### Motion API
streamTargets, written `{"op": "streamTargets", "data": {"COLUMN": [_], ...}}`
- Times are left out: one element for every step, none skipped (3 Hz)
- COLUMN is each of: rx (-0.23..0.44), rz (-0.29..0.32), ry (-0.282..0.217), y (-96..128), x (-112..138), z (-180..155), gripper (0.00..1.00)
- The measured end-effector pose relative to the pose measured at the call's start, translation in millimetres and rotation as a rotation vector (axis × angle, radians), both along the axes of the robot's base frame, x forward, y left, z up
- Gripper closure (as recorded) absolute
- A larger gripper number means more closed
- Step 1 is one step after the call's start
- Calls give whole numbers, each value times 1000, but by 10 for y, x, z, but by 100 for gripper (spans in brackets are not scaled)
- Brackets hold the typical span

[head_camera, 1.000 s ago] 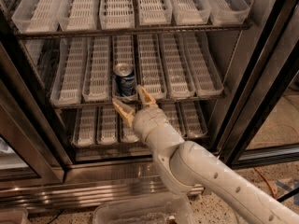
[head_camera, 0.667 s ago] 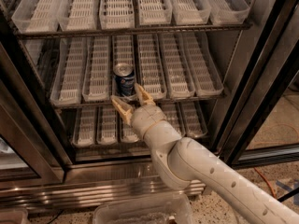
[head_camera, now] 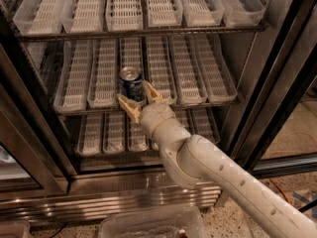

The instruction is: Pick pepsi can from middle shelf of fridge

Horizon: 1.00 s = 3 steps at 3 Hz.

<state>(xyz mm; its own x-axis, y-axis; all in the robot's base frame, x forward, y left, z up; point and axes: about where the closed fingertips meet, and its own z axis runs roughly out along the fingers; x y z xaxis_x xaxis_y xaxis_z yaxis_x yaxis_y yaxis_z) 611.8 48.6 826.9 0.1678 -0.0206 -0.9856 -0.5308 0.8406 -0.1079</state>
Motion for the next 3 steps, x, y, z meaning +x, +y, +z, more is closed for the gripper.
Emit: {"op": "streamTargets", "data": {"rx": [-5,-9,-12], "rz": [7,20,37], "ry": [0,6,15], "y": [21,56,114], "x": [77,117,139], "z": [3,-14,-39], "gripper": [33,32,30]}}
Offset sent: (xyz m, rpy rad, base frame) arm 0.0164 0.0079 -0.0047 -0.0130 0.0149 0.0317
